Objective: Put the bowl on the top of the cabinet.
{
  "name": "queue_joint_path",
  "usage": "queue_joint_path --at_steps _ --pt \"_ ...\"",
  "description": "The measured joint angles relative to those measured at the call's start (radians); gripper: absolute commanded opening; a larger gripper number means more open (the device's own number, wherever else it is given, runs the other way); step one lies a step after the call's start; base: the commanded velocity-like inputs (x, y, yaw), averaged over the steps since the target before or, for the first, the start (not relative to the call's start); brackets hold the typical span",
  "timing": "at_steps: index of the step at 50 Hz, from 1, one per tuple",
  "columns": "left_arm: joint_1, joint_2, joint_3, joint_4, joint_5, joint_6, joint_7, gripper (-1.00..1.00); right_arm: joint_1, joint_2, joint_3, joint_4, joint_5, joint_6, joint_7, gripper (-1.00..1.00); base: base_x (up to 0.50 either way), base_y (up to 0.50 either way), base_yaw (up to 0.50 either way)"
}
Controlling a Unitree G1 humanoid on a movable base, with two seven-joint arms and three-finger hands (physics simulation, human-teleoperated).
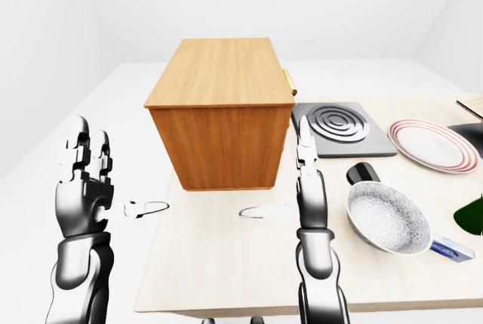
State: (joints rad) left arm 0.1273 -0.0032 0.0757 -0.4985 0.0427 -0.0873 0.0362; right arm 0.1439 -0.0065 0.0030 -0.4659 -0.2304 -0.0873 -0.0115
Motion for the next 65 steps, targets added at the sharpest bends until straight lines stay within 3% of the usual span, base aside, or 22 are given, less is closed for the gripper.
queue_joint_path --at_steps 33,48,51,59,65 --pt "-0.004 0.000 -0.001 0.019 -0.006 0.000 0.002 1.00 -0.011 -0.002 -0.007 -0.009 -0.006 0.000 0.006 1.00 0.04 0.00 0.00" --pt "-0.007 0.001 0.003 0.029 -0.001 0.000 0.007 1.00 -0.033 -0.026 -0.070 -0.022 -0.195 0.000 0.000 1.00 0.00 0.00 0.00" --pt "-0.008 0.002 0.004 0.039 -0.001 0.000 0.007 1.00 -0.039 -0.036 -0.094 -0.055 -0.244 0.006 0.029 1.00 0.00 0.00 0.00" --pt "-0.009 0.003 0.004 0.061 0.001 0.000 0.007 1.00 -0.051 -0.078 -0.225 -0.175 -0.334 0.071 0.182 1.00 0.00 0.00 0.00" --pt "-0.006 0.002 0.003 0.050 0.002 0.000 0.008 1.00 -0.044 -0.096 -0.330 -0.251 -0.371 0.099 0.303 1.00 0.00 0.00 0.00"
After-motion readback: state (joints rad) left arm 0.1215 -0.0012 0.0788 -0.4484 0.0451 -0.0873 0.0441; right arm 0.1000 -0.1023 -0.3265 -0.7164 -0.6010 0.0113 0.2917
